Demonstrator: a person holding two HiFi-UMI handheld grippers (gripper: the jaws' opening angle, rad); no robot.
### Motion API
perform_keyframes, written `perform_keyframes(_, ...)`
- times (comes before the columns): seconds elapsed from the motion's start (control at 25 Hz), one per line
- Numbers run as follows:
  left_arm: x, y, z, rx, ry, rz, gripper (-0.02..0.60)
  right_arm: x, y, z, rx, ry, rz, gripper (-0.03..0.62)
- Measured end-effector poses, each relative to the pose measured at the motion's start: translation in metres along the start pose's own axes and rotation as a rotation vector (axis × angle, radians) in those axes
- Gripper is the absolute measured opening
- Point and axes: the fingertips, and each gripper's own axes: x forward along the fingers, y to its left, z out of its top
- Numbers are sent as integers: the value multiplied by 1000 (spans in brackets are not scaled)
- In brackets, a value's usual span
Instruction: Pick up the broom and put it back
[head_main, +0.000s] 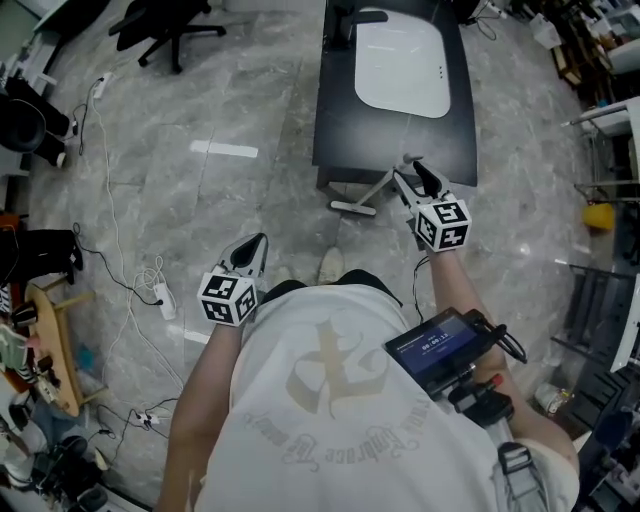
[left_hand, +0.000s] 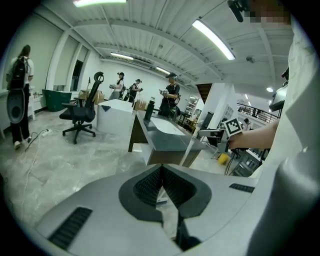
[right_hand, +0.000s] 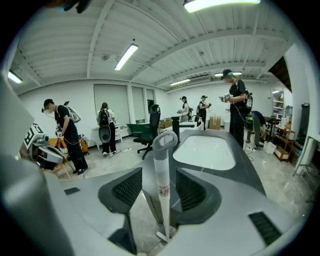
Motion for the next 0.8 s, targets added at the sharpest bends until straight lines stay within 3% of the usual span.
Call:
perform_keyframes(0.12, 1, 3, 3, 15, -3, -31, 12, -13, 6, 2, 10, -15, -33, 211)
perform_keyframes(0.28, 2, 1, 9, 55, -3, -100, 12, -41, 21, 4, 19, -40, -92, 117)
perform_keyframes(0.48, 4, -5, 15, 96, 2, -175, 12, -62, 54, 8, 30, -58, -93, 40)
perform_keyframes(0.8, 12, -26, 23, 172, 17, -295, 12, -89, 102, -2, 67, -73, -72, 17)
